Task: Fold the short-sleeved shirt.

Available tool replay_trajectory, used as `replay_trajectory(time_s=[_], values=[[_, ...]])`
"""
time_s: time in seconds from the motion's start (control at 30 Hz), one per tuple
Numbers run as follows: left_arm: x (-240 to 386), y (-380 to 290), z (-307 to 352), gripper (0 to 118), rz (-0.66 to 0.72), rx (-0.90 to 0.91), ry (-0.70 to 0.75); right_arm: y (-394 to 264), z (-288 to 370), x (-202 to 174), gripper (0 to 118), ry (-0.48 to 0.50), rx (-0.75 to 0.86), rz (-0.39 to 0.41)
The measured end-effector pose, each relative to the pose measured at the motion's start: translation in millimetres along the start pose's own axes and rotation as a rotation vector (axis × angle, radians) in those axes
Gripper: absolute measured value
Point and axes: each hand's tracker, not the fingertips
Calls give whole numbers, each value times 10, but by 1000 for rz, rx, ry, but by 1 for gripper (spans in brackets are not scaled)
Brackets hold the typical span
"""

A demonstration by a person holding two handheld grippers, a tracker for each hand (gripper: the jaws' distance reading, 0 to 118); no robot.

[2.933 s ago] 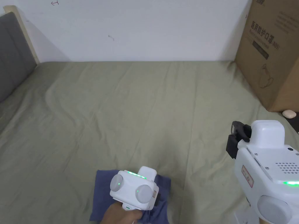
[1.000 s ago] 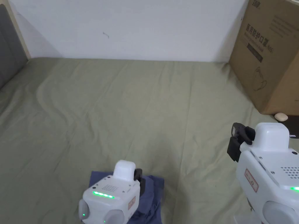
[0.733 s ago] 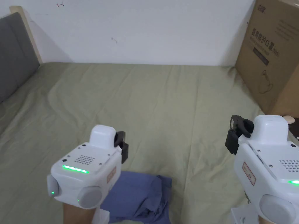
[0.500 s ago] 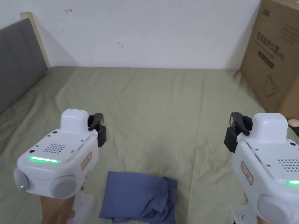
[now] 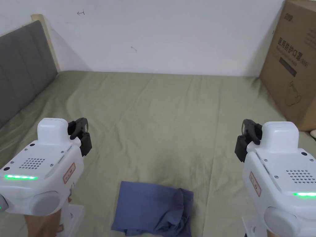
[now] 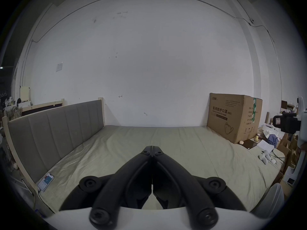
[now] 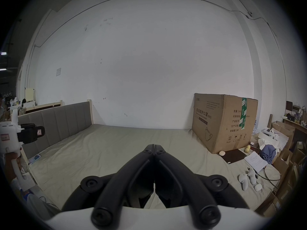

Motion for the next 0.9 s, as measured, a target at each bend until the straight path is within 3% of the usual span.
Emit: replay_trajectory(time_s=[0.23,0.43,0.53,0.63,0.83,0.87,0.9], values=[[-109,-24,-8,0,22,-12,5,-409,-264,-348,0,67,-94,-25],[-239,-123,-72,0,31,-44,12,-1202,-594,-821,0,158,-295,-20],[-299,-202,-115,0,39,-67,10,-1575,-727,-1036,0,176,-398,30],[-346,-300,-167,0,38,-101,9,-1902,-844,-1166,0,187,-488,22],[-399,-572,-292,0,69,-213,-29,-2546,-1026,-1150,0,145,-719,-26],[-403,-628,-322,1,98,-240,-39,-2635,-1028,-1106,0,147,-723,-55],[-411,-689,-365,3,128,-280,-54,-2635,-981,-1057,0,155,-628,-108]])
